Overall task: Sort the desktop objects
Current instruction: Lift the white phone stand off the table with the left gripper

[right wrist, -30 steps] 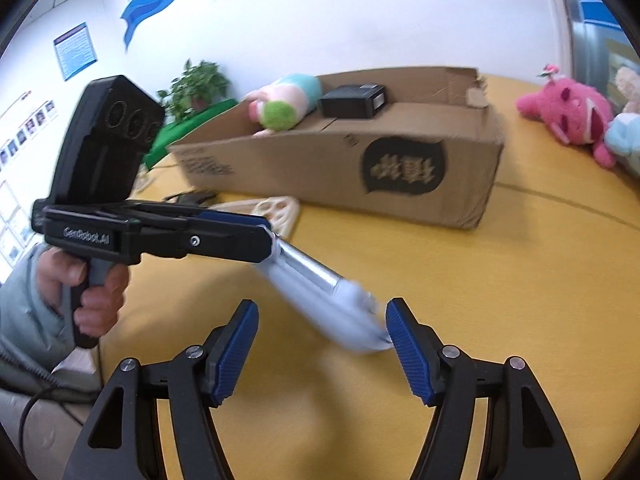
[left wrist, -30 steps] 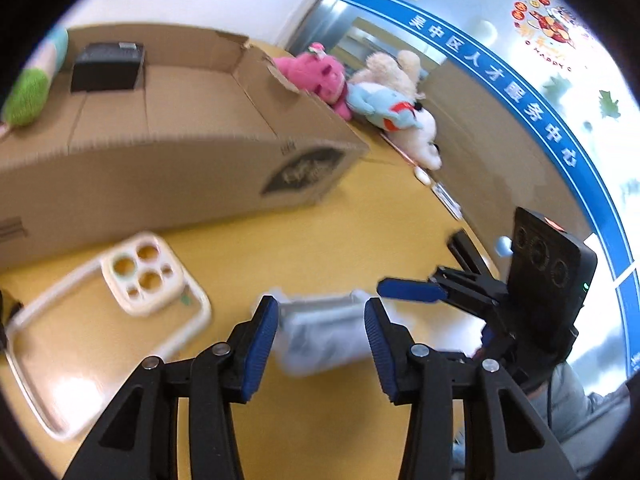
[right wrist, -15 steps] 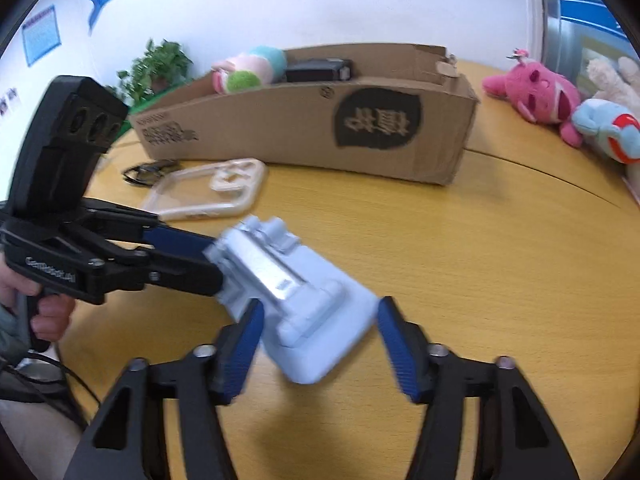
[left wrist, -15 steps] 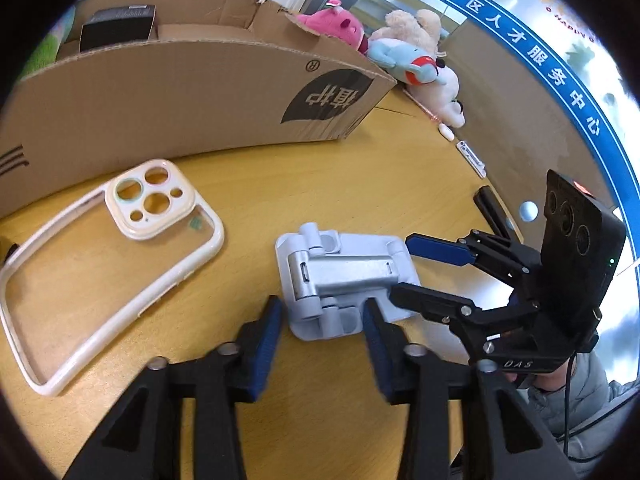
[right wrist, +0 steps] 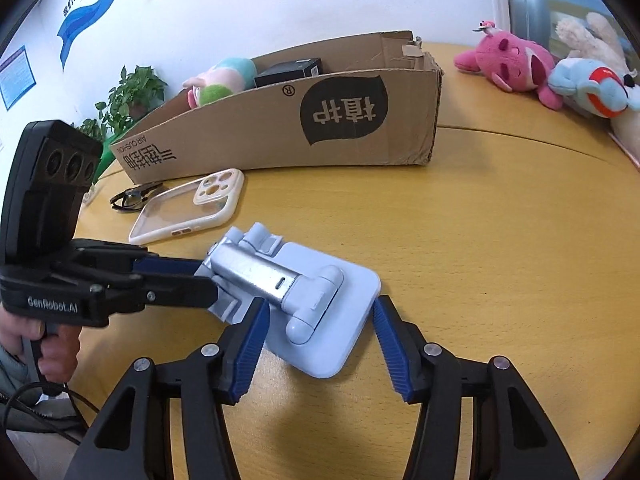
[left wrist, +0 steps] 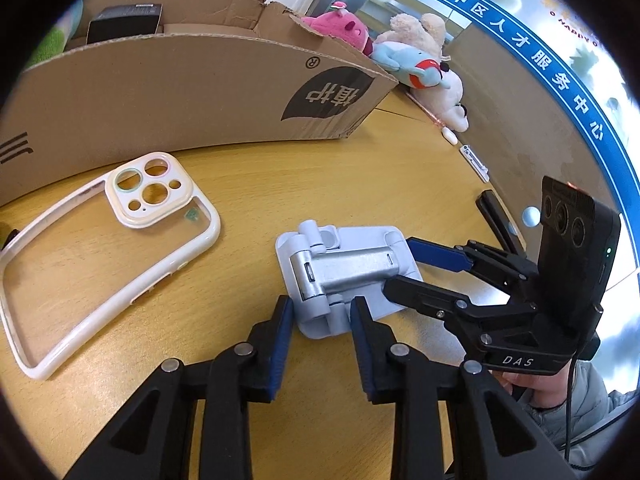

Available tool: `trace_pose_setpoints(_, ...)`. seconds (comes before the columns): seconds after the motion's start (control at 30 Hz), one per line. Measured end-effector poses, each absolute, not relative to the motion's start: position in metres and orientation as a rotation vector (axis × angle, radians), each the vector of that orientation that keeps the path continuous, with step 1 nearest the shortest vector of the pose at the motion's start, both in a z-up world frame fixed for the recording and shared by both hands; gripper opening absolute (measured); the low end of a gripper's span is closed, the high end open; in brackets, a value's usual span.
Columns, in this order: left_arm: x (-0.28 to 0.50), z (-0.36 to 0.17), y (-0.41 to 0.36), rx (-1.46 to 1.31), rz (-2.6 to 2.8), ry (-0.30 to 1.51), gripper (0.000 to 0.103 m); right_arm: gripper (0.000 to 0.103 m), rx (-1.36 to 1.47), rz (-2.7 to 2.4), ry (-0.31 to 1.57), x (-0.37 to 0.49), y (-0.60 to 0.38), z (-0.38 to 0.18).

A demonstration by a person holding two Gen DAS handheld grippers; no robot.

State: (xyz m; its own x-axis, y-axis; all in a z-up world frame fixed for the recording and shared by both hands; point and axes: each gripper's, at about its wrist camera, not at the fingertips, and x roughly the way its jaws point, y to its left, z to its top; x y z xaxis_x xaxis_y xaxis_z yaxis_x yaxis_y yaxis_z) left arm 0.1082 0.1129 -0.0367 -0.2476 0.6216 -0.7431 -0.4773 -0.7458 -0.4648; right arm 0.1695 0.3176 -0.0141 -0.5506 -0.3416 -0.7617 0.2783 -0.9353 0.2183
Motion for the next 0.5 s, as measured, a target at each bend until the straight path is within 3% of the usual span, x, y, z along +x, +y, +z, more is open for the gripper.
trace_pose_setpoints(0.27, 0.106, -0.005, 0.099, -1.178, 2.101, -0.232, 0.028, 0.051, 1.115, -2.530, -0.095, 0.170, 0.316, 0.010)
trace_pose_setpoints(0.5, 0.090, 0.048, 0.087, -1.007, 2.174, -0.228, 0.028, 0.052, 0.926, -2.592, 0.001, 0.153, 0.306, 0.068)
